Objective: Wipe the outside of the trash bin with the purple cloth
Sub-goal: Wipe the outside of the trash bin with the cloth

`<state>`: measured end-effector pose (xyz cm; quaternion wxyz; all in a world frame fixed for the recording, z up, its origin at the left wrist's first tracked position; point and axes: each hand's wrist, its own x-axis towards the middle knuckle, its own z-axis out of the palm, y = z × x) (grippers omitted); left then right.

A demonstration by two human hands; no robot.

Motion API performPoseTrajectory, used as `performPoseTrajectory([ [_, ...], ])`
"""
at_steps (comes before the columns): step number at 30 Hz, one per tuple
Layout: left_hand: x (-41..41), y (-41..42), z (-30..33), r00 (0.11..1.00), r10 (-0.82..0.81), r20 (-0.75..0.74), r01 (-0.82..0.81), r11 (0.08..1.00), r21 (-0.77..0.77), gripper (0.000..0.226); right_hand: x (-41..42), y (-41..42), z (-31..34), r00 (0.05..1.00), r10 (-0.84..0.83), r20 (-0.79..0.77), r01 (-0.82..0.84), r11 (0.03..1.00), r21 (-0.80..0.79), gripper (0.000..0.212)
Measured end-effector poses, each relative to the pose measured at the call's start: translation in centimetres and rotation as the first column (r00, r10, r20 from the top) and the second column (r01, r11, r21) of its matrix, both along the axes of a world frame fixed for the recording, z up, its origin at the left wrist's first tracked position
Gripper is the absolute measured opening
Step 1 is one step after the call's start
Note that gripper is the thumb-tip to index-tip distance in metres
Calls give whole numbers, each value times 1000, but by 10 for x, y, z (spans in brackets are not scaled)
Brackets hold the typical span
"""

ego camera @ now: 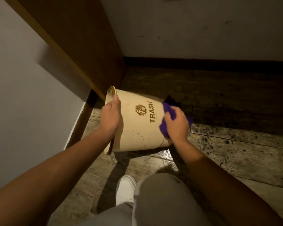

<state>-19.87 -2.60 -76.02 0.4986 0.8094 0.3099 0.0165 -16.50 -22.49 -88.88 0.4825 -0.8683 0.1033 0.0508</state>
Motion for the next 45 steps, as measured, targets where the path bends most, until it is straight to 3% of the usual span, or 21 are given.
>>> performPoseTrajectory([
  [3,3,-3,1,1000,-19,-25,18,998,-56,42,-3,-28,-21,989,-39,-146,26,995,-93,37],
  [6,5,-10,6,996,-80,-43,77,995,-57,37,4,-37,-18,988,-13,-153,-19,978,-209,37],
  [8,7,-11,8,995,-94,-33,94,996,3,37,17,-37,-2,998,13,-65,-27,976,-218,34],
  [12,3,-6,2,997,-76,-27,77,996,47,37,37,-7,38,979,138,148,-132,990,-50,34],
  [14,2,-6,0,998,-62,-9,62,996,61,45,23,6,37,958,217,187,-195,973,-127,35],
  [17,6,-7,0,995,-91,-36,94,991,90,57,-7,-7,10,978,108,181,-61,967,-247,37],
  [20,8,0,6,987,-109,-116,111,994,7,64,-6,-40,-9,998,-55,2,53,964,-260,37],
  [22,8,8,14,976,-174,-131,145,967,-208,64,7,-51,-3,993,-115,-21,107,968,-228,36],
  [24,-3,19,19,953,-275,-128,211,904,-372,63,17,-45,22,986,-165,36,168,981,-94,37],
  [26,-28,28,10,902,-372,-218,290,897,-332,64,23,-27,52,983,-150,105,144,987,67,37],
  [28,-57,28,-1,877,-385,-286,310,910,-276,50,22,-4,78,985,-91,146,62,980,191,36],
  [31,-56,21,6,956,-210,-206,158,957,-244,42,12,34,106,985,57,165,-107,944,314,37],
  [34,-26,11,25,994,-64,-86,34,949,-314,50,-8,72,113,929,223,297,-284,941,182,38],
  [37,-27,4,33,987,-157,-26,129,883,-451,42,-17,85,107,884,264,385,-292,956,14,40],
  [40,-39,2,31,924,-372,-94,327,892,-313,29,-2,76,97,937,139,319,-168,984,65,43],
  [42,-39,-1,28,929,-363,-75,343,917,-202,30,5,73,96,948,136,287,-175,978,113,41],
  [45,-28,-6,27,963,-268,29,269,946,-180,42,-3,80,105,898,248,364,-289,955,62,41],
])
